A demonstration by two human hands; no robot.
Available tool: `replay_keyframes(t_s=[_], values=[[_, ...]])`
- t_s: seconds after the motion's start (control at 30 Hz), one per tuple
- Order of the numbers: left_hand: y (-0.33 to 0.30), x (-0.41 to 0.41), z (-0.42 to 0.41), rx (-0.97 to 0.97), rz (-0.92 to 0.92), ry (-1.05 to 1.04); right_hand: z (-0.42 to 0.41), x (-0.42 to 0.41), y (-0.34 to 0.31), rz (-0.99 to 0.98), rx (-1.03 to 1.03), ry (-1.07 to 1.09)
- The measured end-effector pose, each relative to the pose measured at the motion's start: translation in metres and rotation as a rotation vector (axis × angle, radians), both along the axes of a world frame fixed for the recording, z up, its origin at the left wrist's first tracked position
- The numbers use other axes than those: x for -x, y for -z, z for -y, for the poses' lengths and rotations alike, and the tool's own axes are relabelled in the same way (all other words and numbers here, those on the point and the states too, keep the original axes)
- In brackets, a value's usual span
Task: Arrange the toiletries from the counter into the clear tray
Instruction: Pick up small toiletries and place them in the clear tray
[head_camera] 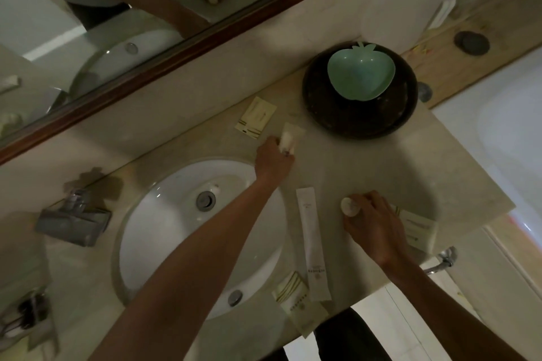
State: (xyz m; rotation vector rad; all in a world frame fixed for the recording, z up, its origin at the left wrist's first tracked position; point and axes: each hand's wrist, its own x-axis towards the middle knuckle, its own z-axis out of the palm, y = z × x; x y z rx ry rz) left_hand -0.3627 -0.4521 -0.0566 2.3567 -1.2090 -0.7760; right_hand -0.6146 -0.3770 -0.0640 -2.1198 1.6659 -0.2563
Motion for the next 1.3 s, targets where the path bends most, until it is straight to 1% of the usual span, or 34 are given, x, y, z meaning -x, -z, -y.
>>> replay_keyframes(t_s=[0.03,0.07,0.13,0.17,0.3,0.43,0.5,0.57,0.6,0.63,0.7,0.73,0.8,0.9,1.03,1.1,1.2,1.3], values=[[-0.004,-0.001,-0.001,0.065,0.053,0.079,0.0,0.0,0.0,0.001,-0.003,-0.002],[-0.008,-0.003,-0.003,0.118,0.163,0.193,0.0,0.0,-0.001,0.001,0.0,-0.007],[-0.01,-0.004,-0.009,0.108,0.35,0.419,0.0,0.0,-0.002,0.007,0.014,-0.007],[-0.008,-0.004,-0.012,0.059,0.379,0.485,0.0,0.0,-0.002,0.009,0.021,-0.003],[-0.001,-0.008,-0.011,-0.073,0.291,0.555,-0.001,0.0,-0.001,-0.001,0.027,0.012],[0.002,-0.002,0.002,-0.173,0.453,0.678,-0.001,-0.002,-0.003,-0.011,0.013,0.003],[0.004,-0.004,-0.007,-0.107,0.567,0.695,-0.002,-0.009,-0.012,-0.018,-0.021,0.023],[0.003,-0.013,-0.034,0.027,0.638,0.687,-0.007,-0.027,-0.023,-0.023,-0.031,0.047],[0.003,-0.021,-0.051,0.093,0.63,0.678,-0.011,-0.04,-0.029,-0.013,-0.017,0.02],[0.001,-0.031,-0.072,0.148,0.595,0.664,-0.017,-0.056,-0.033,0.016,0.003,-0.031],[-0.01,-0.054,-0.116,0.167,0.464,0.592,-0.037,-0.096,-0.038,0.101,0.03,-0.136],[-0.018,-0.068,-0.139,0.139,0.415,0.55,-0.05,-0.119,-0.04,0.134,0.033,-0.175],[-0.03,-0.103,-0.189,0.096,0.401,0.486,-0.081,-0.169,-0.045,0.181,0.034,-0.253],[-0.047,-0.164,-0.272,0.062,0.501,0.391,-0.138,-0.245,-0.052,0.214,0.022,-0.369],[-0.055,-0.251,-0.38,-0.029,0.591,0.254,-0.22,-0.34,-0.057,0.201,-0.029,-0.491],[-0.056,-0.293,-0.429,-0.074,0.59,0.161,-0.258,-0.385,-0.061,0.2,-0.051,-0.542],[-0.057,-0.352,-0.494,-0.161,0.602,0.079,-0.305,-0.444,-0.067,0.155,-0.092,-0.592],[-0.05,-0.408,-0.547,-0.17,0.587,0.008,-0.336,-0.495,-0.068,0.118,-0.148,-0.688]])
